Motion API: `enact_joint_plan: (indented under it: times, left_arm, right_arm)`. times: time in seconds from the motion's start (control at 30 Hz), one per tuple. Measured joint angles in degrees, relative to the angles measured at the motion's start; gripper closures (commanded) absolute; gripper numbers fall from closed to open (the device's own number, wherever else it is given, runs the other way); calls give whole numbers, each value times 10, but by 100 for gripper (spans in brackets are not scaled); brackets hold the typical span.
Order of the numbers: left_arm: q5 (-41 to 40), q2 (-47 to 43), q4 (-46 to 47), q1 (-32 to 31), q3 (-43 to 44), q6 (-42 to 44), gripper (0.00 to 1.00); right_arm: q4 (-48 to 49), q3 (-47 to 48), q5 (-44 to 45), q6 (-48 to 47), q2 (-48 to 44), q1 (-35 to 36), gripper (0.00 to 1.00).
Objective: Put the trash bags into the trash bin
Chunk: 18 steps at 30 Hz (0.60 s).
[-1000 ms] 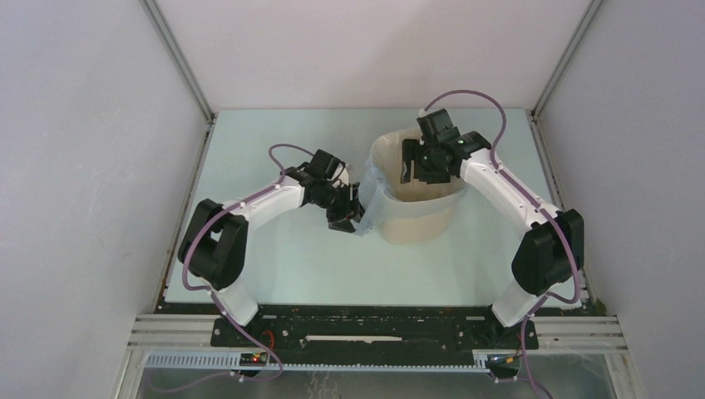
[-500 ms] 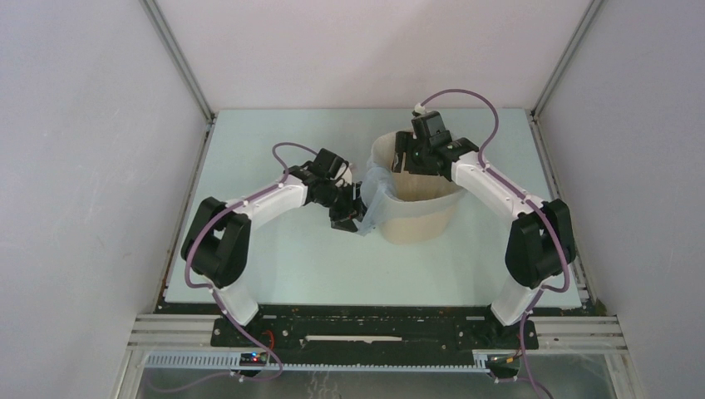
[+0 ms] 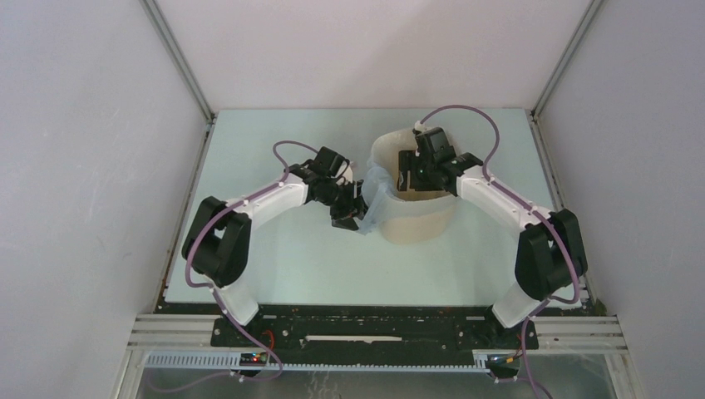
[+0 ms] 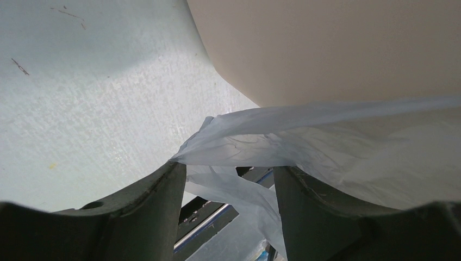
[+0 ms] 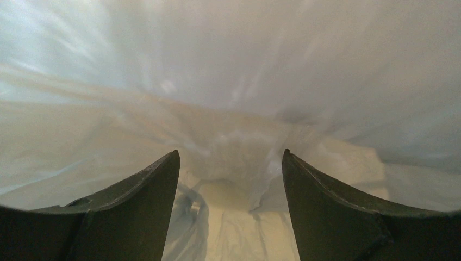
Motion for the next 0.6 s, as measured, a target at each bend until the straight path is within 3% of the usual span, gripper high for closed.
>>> enact_joint_plan:
  times: [0.6]
  left_arm:
    - [1,18,-9,-1,34,0,33]
  right_arm:
    - [-26,15,2,25,123,20,21]
